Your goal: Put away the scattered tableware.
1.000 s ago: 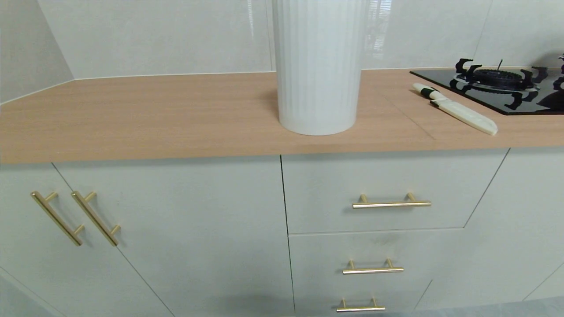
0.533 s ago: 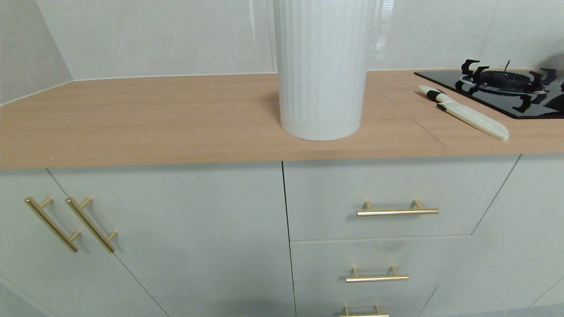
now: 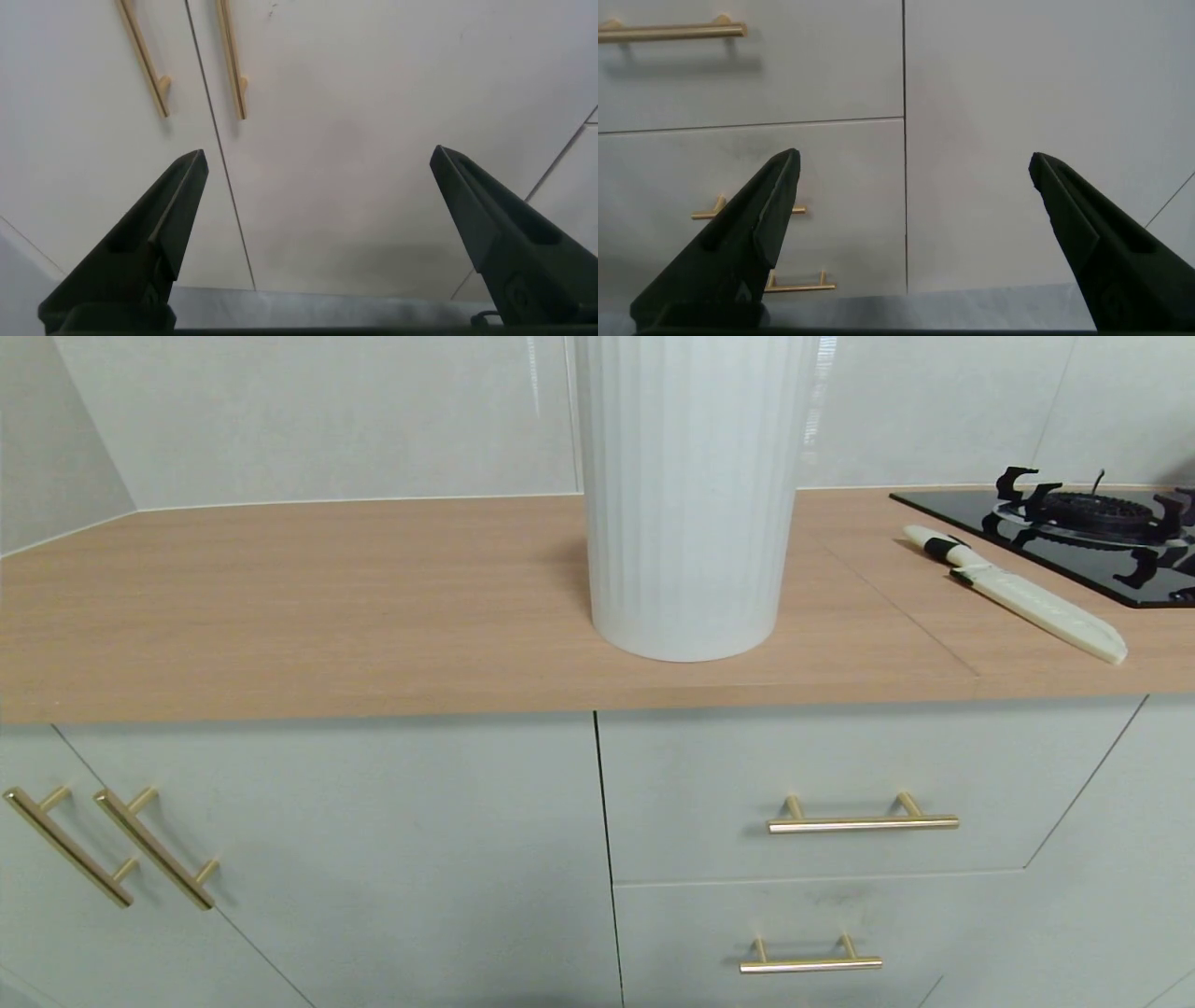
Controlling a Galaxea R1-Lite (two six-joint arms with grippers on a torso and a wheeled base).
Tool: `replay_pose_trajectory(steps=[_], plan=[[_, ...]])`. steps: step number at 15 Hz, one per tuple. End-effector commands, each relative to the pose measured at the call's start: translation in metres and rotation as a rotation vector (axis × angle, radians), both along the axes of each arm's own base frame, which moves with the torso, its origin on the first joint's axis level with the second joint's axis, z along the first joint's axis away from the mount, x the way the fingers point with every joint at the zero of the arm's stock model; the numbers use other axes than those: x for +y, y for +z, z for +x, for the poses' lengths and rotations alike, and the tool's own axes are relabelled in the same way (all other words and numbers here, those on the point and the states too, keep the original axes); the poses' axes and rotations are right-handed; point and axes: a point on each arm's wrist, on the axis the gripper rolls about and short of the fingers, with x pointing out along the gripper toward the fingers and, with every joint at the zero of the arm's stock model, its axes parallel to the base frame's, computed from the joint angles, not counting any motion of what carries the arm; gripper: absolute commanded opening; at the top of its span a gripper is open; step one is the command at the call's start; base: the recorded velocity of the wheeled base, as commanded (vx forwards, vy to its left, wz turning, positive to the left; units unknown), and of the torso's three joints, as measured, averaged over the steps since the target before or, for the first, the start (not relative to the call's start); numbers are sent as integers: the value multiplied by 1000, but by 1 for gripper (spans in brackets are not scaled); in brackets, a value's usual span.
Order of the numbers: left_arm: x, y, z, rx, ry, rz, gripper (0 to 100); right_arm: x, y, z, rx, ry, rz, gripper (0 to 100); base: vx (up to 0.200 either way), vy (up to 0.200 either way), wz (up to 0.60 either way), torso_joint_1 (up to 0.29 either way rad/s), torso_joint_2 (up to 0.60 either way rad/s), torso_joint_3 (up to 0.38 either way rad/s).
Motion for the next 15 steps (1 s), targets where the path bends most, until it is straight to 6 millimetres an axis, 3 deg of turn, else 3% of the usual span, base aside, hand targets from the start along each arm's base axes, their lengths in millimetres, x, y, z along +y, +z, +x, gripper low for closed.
replay_pose_trajectory(steps=[1,11,15], plan=[[0,0,0,0,3,0,100,0,0,0,1,0,0,100,0,0,0,0,0,0],[0,0,0,1,1,0,100,0,0,0,1,0,0,100,0,0,0,0,0,0],[0,0,0,1,1,0,100,0,0,0,1,0,0,100,0,0,0,62,-205,-249]])
